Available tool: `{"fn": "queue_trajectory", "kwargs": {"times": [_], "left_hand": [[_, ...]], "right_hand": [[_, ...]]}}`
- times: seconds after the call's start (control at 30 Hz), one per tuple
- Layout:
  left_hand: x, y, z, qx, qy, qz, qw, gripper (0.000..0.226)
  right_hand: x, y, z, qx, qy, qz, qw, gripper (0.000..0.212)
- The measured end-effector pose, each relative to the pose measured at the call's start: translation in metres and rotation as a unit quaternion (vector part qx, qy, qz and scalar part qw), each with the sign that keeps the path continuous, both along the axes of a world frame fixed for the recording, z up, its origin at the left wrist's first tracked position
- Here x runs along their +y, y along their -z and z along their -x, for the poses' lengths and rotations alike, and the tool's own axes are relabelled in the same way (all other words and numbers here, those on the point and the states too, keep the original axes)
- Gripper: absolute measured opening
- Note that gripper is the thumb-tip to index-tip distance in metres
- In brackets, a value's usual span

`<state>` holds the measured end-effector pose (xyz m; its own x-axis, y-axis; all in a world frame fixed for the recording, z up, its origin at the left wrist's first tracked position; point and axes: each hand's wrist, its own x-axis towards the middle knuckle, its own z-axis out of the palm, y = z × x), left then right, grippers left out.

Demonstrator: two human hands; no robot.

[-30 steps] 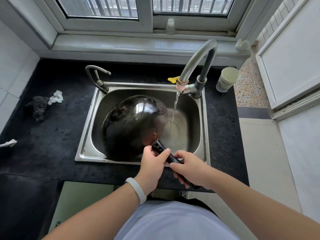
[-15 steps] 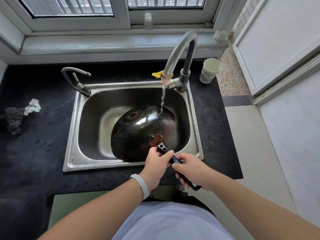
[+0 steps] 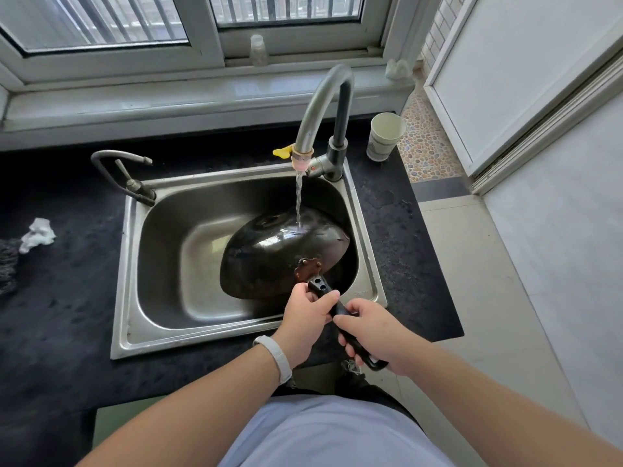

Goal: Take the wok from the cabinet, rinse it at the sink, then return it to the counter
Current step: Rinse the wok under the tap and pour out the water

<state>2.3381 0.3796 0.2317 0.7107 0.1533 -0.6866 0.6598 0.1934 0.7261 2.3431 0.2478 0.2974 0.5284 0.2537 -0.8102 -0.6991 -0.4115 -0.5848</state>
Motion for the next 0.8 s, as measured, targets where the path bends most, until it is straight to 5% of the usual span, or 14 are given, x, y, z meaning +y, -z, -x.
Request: {"fn": "queue_trajectory", "kwargs": {"times": [0.5,0.8], "left_hand": [[0.015,-0.008,-0.039,-0.041,-0.007,-0.013,0.999,0.032],[0.011,-0.019,-0.06,-0.054,0.0,-0.015,0.998,0.036]], "right_hand": [[0.015,-0.014,-0.035,0.045,0.088,-0.096,0.991,0.013],[0.007,-0.027,-0.059,-0.019,0.032,-0.074,0.997,0.016]]}}
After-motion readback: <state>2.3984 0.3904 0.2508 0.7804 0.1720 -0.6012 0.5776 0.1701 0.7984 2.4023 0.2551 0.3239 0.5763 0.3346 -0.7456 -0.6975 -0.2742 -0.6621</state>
